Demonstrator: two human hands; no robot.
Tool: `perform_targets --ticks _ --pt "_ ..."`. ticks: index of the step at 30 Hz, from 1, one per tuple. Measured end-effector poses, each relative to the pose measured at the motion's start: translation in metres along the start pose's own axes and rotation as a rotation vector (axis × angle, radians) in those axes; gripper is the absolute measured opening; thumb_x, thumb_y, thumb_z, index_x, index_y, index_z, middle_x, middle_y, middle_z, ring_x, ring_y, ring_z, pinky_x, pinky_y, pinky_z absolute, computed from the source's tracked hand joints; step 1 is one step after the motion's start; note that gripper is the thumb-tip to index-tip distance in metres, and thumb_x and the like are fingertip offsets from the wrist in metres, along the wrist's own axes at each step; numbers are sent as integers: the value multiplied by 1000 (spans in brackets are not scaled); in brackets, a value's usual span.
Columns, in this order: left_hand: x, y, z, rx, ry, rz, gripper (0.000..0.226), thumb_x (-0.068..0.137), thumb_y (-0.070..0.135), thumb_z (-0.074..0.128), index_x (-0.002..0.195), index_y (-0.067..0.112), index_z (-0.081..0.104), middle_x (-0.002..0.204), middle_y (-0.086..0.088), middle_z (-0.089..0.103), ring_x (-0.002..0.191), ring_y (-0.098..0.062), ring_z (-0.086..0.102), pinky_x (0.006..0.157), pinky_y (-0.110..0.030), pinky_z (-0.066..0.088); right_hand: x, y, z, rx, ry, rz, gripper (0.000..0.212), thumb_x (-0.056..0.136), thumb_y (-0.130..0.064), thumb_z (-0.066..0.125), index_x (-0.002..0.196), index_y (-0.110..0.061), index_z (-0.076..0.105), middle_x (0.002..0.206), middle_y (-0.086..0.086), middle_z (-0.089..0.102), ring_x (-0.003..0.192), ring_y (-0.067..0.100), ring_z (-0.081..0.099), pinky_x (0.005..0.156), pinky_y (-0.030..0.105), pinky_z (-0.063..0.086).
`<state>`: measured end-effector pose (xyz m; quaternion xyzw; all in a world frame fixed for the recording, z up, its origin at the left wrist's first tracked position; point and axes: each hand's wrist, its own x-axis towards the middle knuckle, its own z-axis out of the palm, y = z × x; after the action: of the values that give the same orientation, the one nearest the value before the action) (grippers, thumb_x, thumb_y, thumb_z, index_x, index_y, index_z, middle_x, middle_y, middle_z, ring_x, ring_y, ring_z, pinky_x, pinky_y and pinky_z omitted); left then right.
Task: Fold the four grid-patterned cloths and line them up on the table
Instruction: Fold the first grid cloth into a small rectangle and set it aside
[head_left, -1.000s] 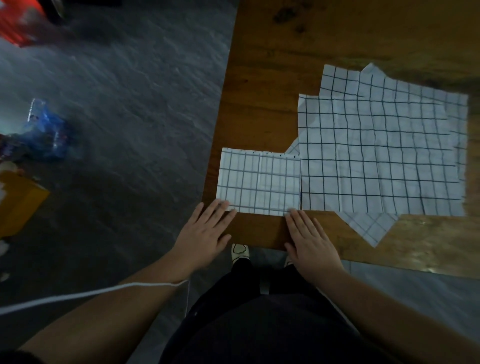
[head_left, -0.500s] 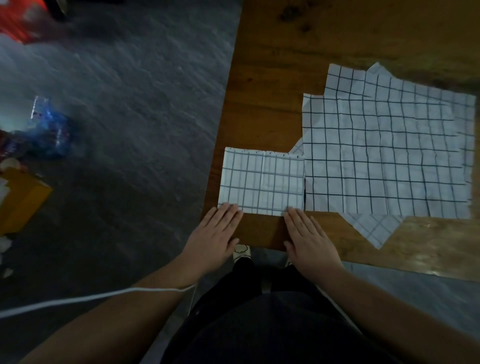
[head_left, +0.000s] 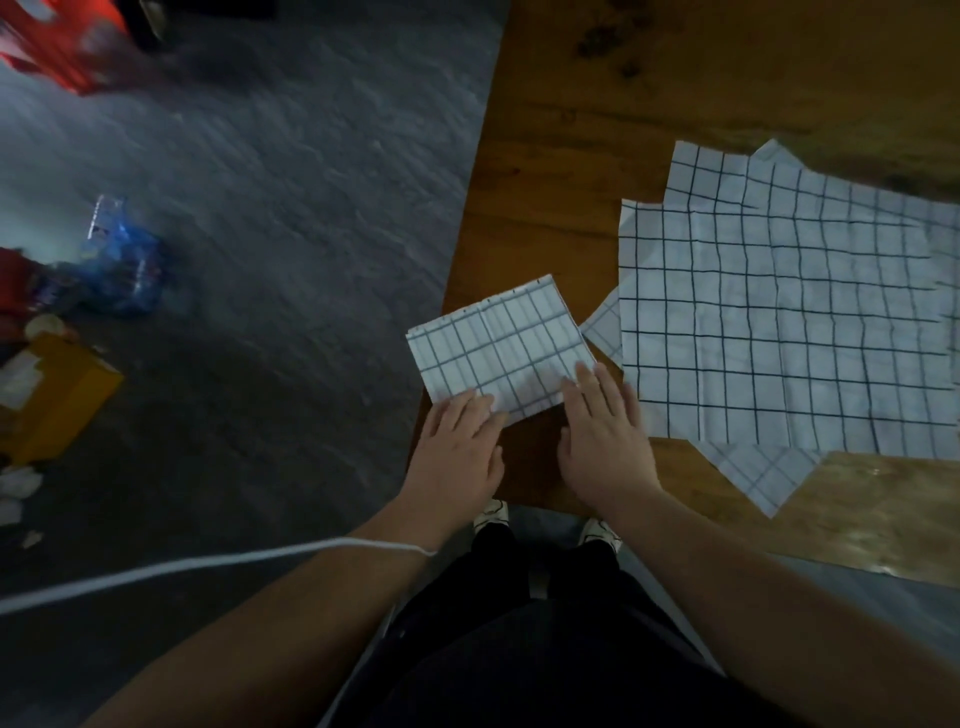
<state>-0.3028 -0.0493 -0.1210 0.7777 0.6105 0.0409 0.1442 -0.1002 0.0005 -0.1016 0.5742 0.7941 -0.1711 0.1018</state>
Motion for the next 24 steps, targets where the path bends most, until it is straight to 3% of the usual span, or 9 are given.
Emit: perform_targets --ticks 4,8,12,16,19,22,24 --pt "16 -24 -1 -24 -43 -11 43 96 28 46 138 20 54 154 -5 43 150 -25 23 124 -48 20 -6 -18 0 112 -116 -254 62 101 -25 44 158 -25 22 167 -2 17 154 19 9 124 41 11" --pt "48 -55 -15 -134 -22 -259 48 98 25 51 145 26 42 161 -7 30 153 -28 16 122 -53 24 -4 -22 16 45 -53 -277 54 100 -34 44 153 -28 36 160 -2 35 149 20 27 120 41 20" --pt "83 -71 -33 -405 -166 -418 52 100 27 56 148 26 38 153 -8 36 135 -29 42 109 -50 43 -2 -4 21 34 9 -251 40 95 -32 47 135 -26 52 147 -1 49 143 20 37 122 52 24" --pt "77 -63 -34 -280 -151 -362 47 98 26 60 142 25 43 148 -6 37 133 -25 42 103 -39 45 6 19 15 23 -13 -169 42 96 -24 42 136 -15 52 154 5 43 152 22 23 125 52 11" --pt "54 -51 -28 -137 -34 -197 46 96 23 59 139 24 44 154 -6 31 142 -26 32 112 -42 37 3 19 12 2 9 -149 51 95 -20 43 146 -10 43 160 9 34 154 25 16 125 52 9" --pt "37 -40 -18 -133 -105 42 46 99 25 50 145 26 42 163 -3 22 153 -23 13 121 -42 20 -10 14 21 9 -18 -236 59 98 -36 38 152 -13 36 165 10 24 154 26 14 124 50 19" --pt "29 -33 -10 -130 -201 86 46 101 27 46 148 25 41 165 -4 20 154 -22 8 122 -39 12 -18 14 34 -35 -66 -269 67 100 -49 30 157 -15 27 167 9 16 155 24 8 124 50 20"
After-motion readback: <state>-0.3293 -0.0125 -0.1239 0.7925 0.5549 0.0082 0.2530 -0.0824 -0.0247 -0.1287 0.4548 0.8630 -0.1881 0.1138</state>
